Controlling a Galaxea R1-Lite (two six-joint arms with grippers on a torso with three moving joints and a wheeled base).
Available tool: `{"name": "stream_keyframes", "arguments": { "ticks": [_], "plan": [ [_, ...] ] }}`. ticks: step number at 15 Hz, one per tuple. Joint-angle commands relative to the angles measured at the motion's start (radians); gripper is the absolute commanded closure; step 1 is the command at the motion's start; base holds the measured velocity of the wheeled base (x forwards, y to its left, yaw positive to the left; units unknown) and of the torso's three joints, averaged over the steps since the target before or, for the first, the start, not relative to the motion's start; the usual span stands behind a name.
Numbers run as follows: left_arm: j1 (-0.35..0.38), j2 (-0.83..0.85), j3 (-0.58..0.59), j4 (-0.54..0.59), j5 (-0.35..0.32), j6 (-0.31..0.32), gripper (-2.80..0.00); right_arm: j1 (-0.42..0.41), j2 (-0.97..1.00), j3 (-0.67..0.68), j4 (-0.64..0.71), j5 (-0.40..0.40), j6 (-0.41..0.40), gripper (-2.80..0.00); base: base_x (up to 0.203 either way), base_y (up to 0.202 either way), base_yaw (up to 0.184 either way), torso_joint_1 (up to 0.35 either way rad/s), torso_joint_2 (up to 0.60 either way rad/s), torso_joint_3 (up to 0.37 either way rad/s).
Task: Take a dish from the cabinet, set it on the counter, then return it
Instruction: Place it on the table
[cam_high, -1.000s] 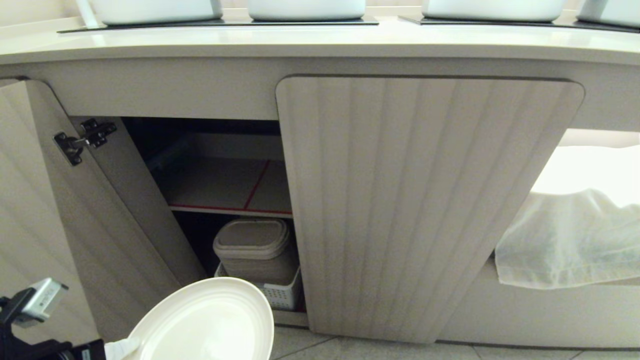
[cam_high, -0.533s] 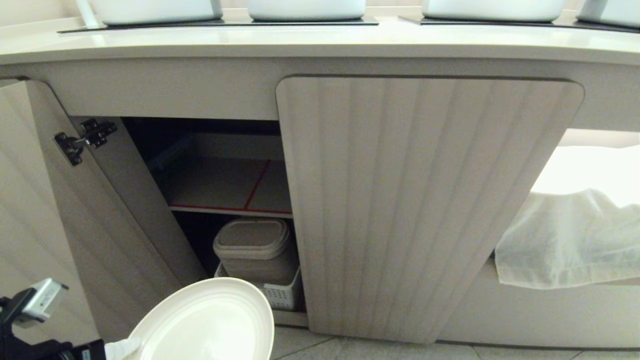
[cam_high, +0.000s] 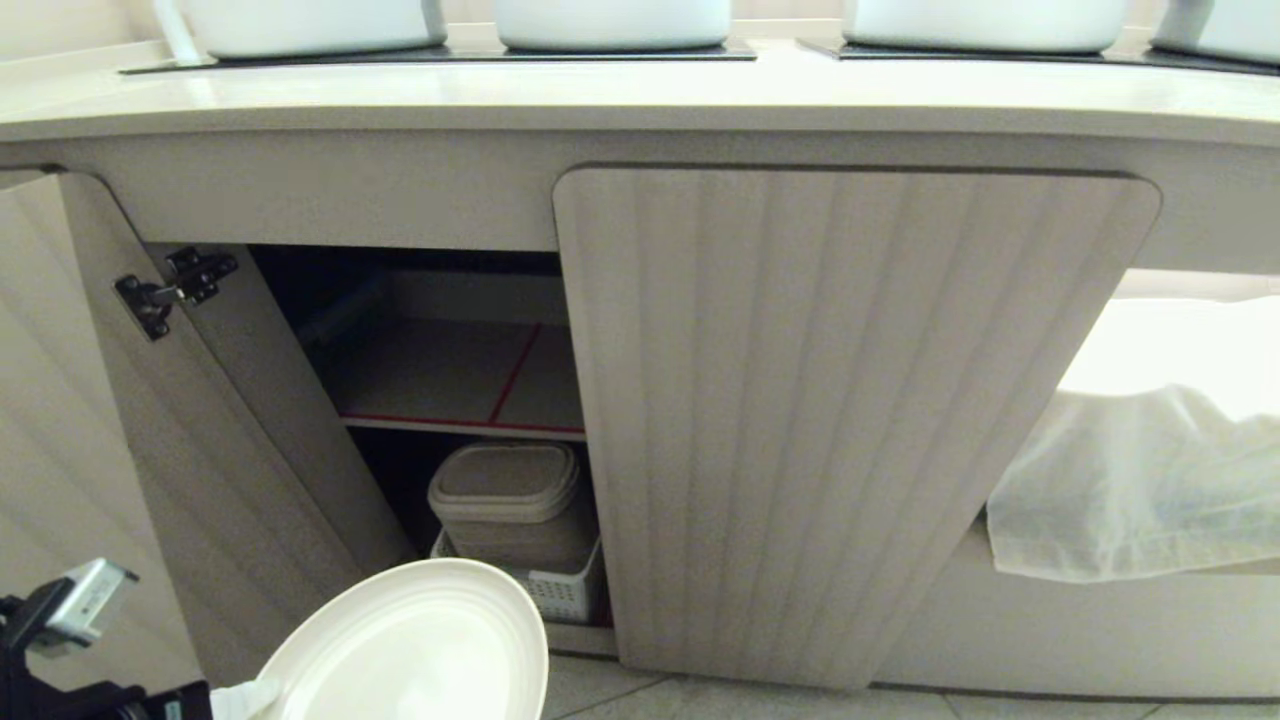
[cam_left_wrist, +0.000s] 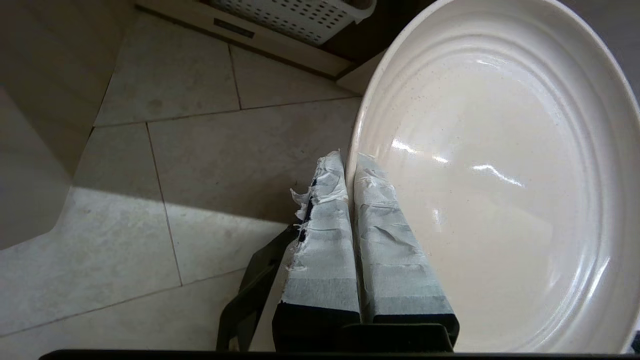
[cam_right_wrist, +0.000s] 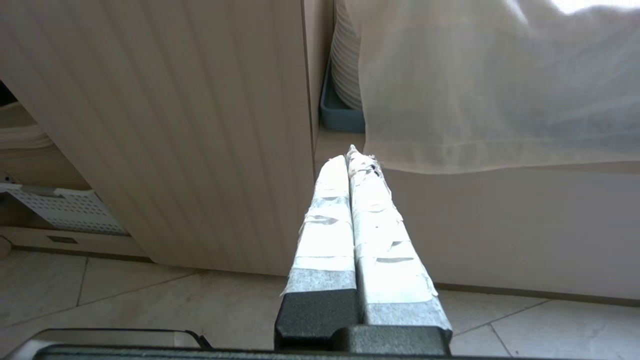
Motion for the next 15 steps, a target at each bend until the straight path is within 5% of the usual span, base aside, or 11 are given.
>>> {"name": "stream_keyframes", "arguments": {
  "ticks": [1,8,15],
  "plan": [
    [0.001,0.004,0.001,-0.001,-0.001,-0.002,0.0,0.0,0.0,0.0,0.0,0.0,0.0,0.0,0.0,0.0,0.0,0.124,-0.29,-0.227],
    [0.001,0.004,0.001,-0.001,-0.001,-0.002,0.0,0.0,0.001,0.0,-0.001,0.0,-0.001,0.0,0.0,0.0,0.0,0.101,-0.43,-0.263],
    [0.001,0.004,0.001,-0.001,-0.001,-0.002,0.0,0.0,0.0,-0.001,-0.001,0.0,-0.001,0.0,0.0,0.0,0.0,0.27,-0.47,-0.265]
  ]
}}
